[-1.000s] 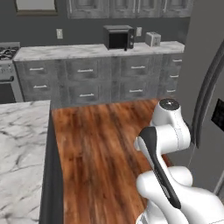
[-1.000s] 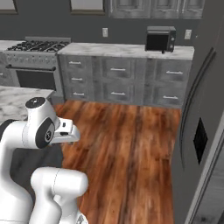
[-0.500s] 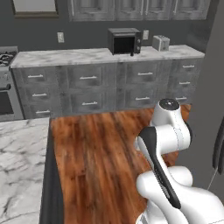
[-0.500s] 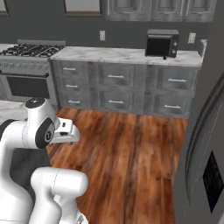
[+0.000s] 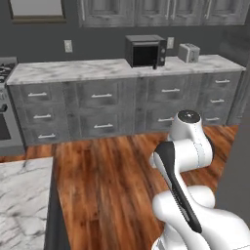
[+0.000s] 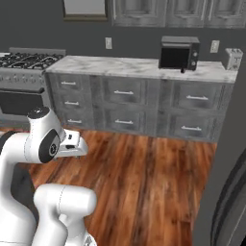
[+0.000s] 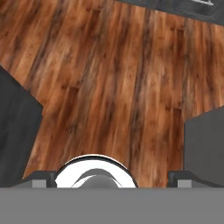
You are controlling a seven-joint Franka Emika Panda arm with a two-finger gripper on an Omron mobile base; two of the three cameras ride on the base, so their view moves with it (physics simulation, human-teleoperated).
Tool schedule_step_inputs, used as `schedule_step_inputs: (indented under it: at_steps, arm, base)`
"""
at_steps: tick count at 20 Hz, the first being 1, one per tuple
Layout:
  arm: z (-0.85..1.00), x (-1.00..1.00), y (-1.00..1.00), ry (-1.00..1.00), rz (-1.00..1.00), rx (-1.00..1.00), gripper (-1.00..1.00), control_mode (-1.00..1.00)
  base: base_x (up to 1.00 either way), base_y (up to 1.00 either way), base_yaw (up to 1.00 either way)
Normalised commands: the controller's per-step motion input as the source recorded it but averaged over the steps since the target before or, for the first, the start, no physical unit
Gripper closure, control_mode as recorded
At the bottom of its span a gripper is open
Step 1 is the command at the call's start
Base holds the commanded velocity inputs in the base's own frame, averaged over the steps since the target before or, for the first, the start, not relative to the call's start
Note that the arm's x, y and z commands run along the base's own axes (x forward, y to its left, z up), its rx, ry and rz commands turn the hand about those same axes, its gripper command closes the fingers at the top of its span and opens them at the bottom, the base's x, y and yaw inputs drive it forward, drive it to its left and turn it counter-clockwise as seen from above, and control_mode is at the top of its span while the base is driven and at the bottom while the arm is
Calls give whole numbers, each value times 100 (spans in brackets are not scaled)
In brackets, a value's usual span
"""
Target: There is a wine glass and glass cup on the dining counter. Place the wine bottle next to the wine glass and the juice bottle next to the glass cup.
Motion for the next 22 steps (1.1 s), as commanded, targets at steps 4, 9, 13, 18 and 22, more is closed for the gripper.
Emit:
schedule_step_inputs:
  at_steps: [4,9,13,18,22]
  arm:
    - [0,0,0,0,0,0,-100,100]
    - [0,0,0,0,0,0,-100,100]
    - [0,0,0,0,0,0,-100,100]
    - [0,0,0,0,0,0,-100,100]
    - [0,0,0,0,0,0,-100,100]
  base:
    - [84,0,0]
    - [84,0,0]
    - [83,0,0]
    - [78,0,0]
    - [72,0,0]
